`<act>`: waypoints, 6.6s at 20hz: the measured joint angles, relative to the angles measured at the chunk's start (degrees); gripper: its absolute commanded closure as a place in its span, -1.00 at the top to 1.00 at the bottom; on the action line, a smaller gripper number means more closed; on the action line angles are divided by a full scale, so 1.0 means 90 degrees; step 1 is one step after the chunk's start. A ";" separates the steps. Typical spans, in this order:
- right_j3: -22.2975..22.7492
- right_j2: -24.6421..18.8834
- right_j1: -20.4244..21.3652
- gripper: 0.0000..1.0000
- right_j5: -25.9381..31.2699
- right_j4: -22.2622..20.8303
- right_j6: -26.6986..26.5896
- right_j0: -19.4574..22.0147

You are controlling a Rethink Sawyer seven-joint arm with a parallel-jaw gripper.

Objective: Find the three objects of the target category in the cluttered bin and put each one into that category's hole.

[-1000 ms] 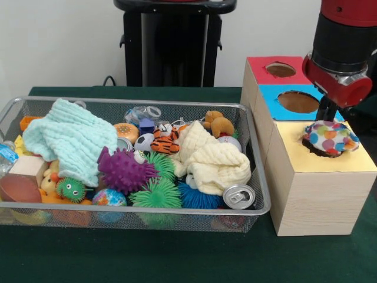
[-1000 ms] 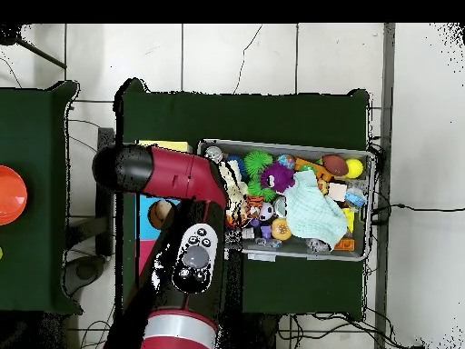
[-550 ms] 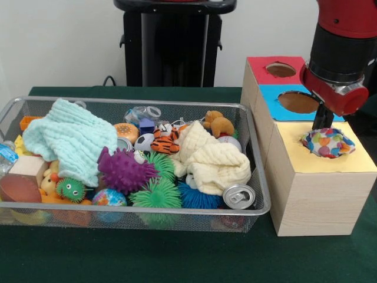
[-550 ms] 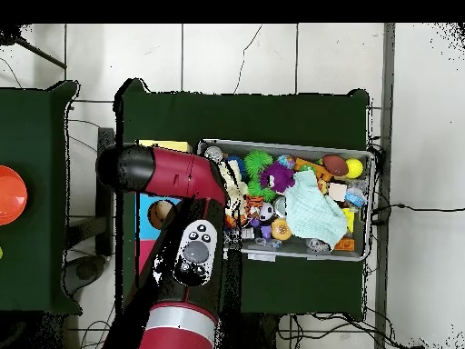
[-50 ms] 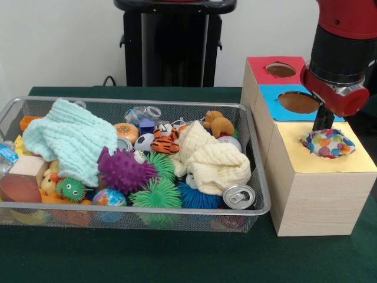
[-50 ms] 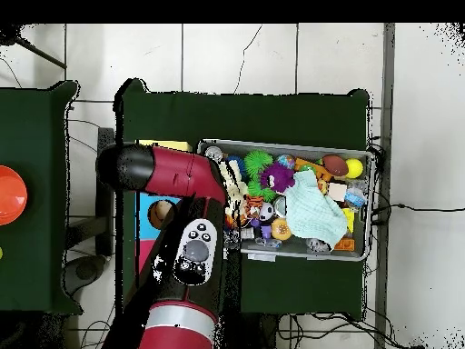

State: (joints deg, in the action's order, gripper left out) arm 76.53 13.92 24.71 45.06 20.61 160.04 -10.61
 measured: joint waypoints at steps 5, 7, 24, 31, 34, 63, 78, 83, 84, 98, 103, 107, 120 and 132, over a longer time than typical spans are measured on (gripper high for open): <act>-0.0094 0.0026 -0.0065 -1.00 -0.0012 0.0005 0.0000 -0.0009; -0.0219 0.0065 -0.0200 -1.00 -0.0074 -0.0002 0.0000 -0.0023; -0.0861 0.0278 -0.1031 -1.00 -0.0516 -0.0001 0.0000 -0.0180; -0.0862 0.0302 -0.1035 -1.00 -0.0517 -0.0002 0.0000 -0.0196; -0.0859 0.0309 -0.1026 -1.00 -0.0516 -0.0012 0.0000 -0.0200; -0.0813 0.0394 -0.0287 -1.00 0.0233 -0.0024 0.0000 -0.0283; -0.0813 0.0394 -0.0257 -1.00 0.0233 -0.0026 0.0000 -0.0280; -0.0813 0.0394 -0.0257 -1.00 0.0233 -0.0026 0.0000 -0.0280; -0.0813 0.0394 -0.0257 -1.00 0.0233 -0.0026 0.0000 -0.0280; -0.0812 0.0393 -0.0249 -1.00 0.0233 -0.0026 0.0000 -0.0261; -0.0812 0.0394 -0.0249 -1.00 0.0233 -0.0026 0.0000 -0.0261; -0.0812 0.0394 -0.0246 -1.00 0.0233 -0.0026 0.0000 -0.0261; -0.0808 0.0386 -0.0217 -1.00 0.0233 -0.0026 0.0000 -0.0144; -0.0810 0.0387 -0.0060 1.00 0.0233 -0.0299 0.0000 -0.0127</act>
State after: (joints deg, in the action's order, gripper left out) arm 69.25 17.40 24.17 47.16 17.92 160.04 -11.75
